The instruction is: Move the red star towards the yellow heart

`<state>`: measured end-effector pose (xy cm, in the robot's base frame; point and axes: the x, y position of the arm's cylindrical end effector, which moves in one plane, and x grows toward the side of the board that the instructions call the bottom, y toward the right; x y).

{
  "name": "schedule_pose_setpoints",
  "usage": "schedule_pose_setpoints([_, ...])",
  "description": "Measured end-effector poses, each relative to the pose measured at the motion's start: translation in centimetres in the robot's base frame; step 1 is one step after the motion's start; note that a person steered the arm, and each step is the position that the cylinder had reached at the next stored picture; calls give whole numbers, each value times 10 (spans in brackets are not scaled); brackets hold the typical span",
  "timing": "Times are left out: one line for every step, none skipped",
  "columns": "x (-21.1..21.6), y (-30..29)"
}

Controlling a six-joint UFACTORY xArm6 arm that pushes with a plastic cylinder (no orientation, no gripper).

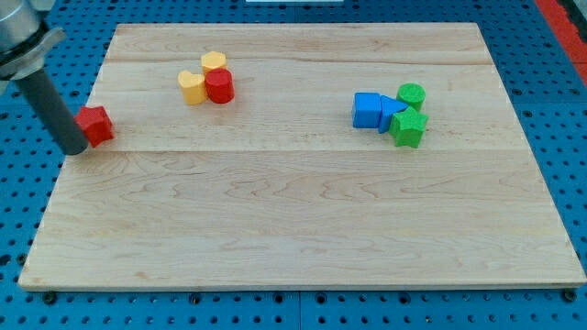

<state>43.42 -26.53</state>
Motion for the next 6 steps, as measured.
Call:
schedule_pose_setpoints([-17,15])
schedule_pose_setpoints([-12,14])
schedule_pose_setpoints([-10,-14])
schedule_pose_setpoints([-15,-40])
schedule_pose_setpoints([-38,4])
schedule_pose_setpoints([-64,69])
